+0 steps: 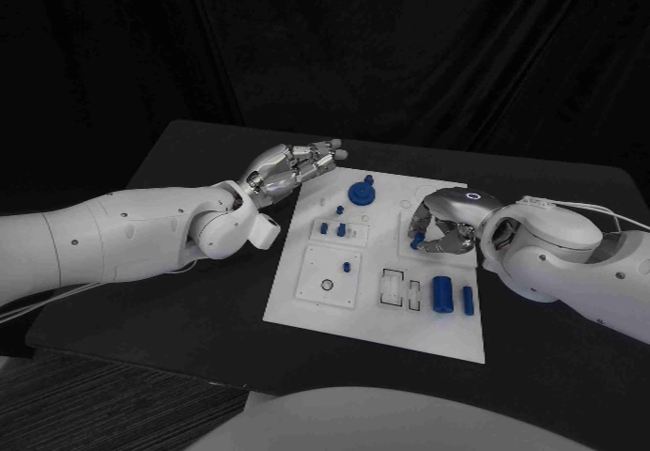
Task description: Assemble the parts on the task board
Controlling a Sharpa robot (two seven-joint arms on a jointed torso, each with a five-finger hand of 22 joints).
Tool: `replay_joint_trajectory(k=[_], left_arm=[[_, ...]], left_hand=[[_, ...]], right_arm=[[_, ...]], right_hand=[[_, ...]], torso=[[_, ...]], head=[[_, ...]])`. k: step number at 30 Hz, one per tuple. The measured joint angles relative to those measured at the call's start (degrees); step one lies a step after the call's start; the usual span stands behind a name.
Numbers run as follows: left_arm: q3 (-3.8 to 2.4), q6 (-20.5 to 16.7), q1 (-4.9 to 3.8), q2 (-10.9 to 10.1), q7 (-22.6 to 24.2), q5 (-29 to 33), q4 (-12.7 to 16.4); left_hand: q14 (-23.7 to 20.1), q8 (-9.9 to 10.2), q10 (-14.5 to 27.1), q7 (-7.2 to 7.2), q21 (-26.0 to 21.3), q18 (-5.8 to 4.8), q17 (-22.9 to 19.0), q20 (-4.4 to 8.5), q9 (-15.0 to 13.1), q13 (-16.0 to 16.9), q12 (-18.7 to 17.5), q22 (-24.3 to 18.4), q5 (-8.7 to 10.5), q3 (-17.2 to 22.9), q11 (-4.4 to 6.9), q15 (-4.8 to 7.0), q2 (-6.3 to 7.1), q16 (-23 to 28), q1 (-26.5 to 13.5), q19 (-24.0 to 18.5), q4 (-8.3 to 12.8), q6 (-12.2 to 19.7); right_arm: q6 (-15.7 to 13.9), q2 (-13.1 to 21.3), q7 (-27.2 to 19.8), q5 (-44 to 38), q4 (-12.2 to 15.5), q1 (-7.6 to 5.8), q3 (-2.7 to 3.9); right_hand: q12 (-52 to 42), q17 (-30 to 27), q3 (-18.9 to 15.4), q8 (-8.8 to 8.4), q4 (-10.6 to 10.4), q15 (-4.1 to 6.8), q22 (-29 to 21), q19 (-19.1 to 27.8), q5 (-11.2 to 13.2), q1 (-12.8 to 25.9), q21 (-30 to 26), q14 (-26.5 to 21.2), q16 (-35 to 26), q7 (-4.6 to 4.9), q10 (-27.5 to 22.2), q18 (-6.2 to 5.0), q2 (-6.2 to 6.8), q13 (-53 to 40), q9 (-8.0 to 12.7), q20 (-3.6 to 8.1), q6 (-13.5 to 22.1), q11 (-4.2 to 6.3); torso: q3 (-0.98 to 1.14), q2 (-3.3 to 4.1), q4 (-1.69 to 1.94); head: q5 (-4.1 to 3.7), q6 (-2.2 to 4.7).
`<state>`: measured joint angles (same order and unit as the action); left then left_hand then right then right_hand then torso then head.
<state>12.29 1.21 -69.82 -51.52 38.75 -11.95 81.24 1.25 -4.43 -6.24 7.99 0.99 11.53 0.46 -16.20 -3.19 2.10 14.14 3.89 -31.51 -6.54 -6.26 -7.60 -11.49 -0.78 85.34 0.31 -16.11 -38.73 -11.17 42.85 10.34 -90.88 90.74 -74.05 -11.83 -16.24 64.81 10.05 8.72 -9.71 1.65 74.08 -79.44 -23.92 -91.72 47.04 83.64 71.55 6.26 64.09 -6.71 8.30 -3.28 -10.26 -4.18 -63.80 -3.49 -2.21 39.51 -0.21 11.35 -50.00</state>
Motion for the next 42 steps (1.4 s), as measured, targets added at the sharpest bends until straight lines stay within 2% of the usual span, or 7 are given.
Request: replay_joint_trajectory(k=[14,23,29,33,34,36,42], left_arm=[[0.00,0.7,0.27,0.0,0.0,0.0,-0.2],[0.00,1.0,0.35,0.1,0.0,0.0,-0.3],[0.00,1.0,0.37,0.2,0.0,0.0,-0.4],[0.00,1.1,0.38,0.2,0.0,0.0,-0.4],[0.00,1.1,0.39,0.2,0.0,0.0,-0.4],[0.00,1.2,0.39,0.3,0.0,0.0,-0.5],[0.00,1.4,0.42,0.4,0.0,0.0,-0.7]], left_hand=[[0.0,0.0,-0.4,0.18,0.0,0.00,0.0,-0.38,0.0,0.0,0.0,0.0,0.00,0.0,-0.40,-0.01,-0.18,0.0,0.2,0.4,0.0,-0.6],[0.0,0.0,-0.4,0.00,0.0,0.00,0.0,-0.38,0.0,0.0,0.0,0.0,0.00,0.0,-0.41,-0.02,-0.23,0.0,0.2,0.4,0.0,-0.8],[0.0,0.0,-0.4,0.01,0.0,0.00,0.0,-0.38,0.0,0.0,0.0,0.0,0.00,0.0,-0.41,-0.02,-0.23,0.0,0.2,0.4,0.0,-0.8],[0.0,0.0,-0.4,0.30,0.0,0.00,0.0,-0.38,0.0,0.0,0.0,0.0,-0.01,0.0,-0.42,-0.02,-0.23,0.0,0.2,0.4,0.0,-1.1],[0.0,0.0,-0.4,0.29,0.0,0.00,0.0,-0.38,0.0,0.0,0.0,0.0,-0.01,0.0,-0.42,-0.02,-0.23,0.0,0.2,0.4,0.0,-1.1],[0.5,0.0,-0.4,0.29,0.0,0.00,0.0,-0.38,0.0,0.0,0.0,0.0,-0.01,0.0,-0.42,-0.50,-0.23,-0.1,0.2,0.4,0.0,-1.1],[0.5,0.0,-0.4,0.29,0.0,0.00,0.0,-0.38,0.0,0.0,0.0,0.0,0.00,0.0,-0.44,-0.50,-0.23,-0.1,0.2,0.4,0.0,-1.1]], right_arm=[[-3.3,1.9,-0.8,0.2,2.2,-0.28,-0.03],[-5.0,3.2,-0.9,0.2,5.2,-2.66,0.01],[-5.3,3.4,-0.8,0.2,8.8,-3.88,0.03],[-5.3,2.6,-0.8,-0.2,11.0,-4.08,0.02],[-5.2,2.2,-0.8,-0.5,11.6,-4.10,0.01],[-5.1,1.5,-0.8,-0.9,12.2,-4.10,0.01],[-4.3,-1.4,-0.8,-2.3,13.7,-3.85,0.01]], right_hand=[[0.8,0.1,0.4,0.00,0.4,0.36,0.0,-0.3,1.4,0.0,0.9,0.3,0.0,-0.39,0.7,0.00,0.00,0.4,-0.6,0.31,-0.4,0.20],[1.2,0.2,0.4,0.00,0.4,0.36,0.0,-0.3,1.4,0.0,1.6,0.3,0.0,-0.70,1.2,0.00,0.00,0.5,-0.6,0.31,-0.7,0.33],[1.2,0.2,0.4,0.00,0.4,0.36,0.0,-0.3,2.1,0.0,1.6,0.3,0.0,-0.79,1.2,0.00,0.00,0.5,-0.6,0.31,-0.8,0.41],[1.2,0.2,0.4,0.00,0.4,0.36,0.0,-0.3,2.1,0.0,1.6,0.3,0.0,-0.79,1.3,0.01,0.00,0.6,-0.6,0.31,-0.8,0.32],[1.7,0.2,1.1,0.00,1.1,0.36,0.0,-0.3,2.9,0.0,1.6,0.3,0.0,-0.69,1.3,0.00,0.00,0.6,-0.6,0.31,-0.9,0.32],[1.9,0.2,1.1,0.00,1.1,0.36,0.0,-0.3,3.0,0.0,1.6,0.3,0.0,-0.71,1.4,0.00,0.00,0.6,-0.6,0.31,-0.9,0.29],[1.9,0.1,1.1,0.00,1.1,0.36,0.0,-0.3,3.6,0.0,1.5,0.3,0.0,-0.70,1.5,0.00,0.00,0.6,-0.6,0.31,-0.9,0.23]], torso=[[0.00,-0.05,-0.04],[0.00,-0.13,-0.02],[-0.03,-0.10,0.07],[-0.05,-0.07,0.07],[-0.05,-0.05,0.07],[-0.05,-0.03,0.08],[-0.06,-0.01,0.10]], head=[[0.30,0.00],[0.45,0.00],[0.35,0.00],[0.58,0.00],[0.62,0.00],[0.66,0.00],[0.97,0.00]])
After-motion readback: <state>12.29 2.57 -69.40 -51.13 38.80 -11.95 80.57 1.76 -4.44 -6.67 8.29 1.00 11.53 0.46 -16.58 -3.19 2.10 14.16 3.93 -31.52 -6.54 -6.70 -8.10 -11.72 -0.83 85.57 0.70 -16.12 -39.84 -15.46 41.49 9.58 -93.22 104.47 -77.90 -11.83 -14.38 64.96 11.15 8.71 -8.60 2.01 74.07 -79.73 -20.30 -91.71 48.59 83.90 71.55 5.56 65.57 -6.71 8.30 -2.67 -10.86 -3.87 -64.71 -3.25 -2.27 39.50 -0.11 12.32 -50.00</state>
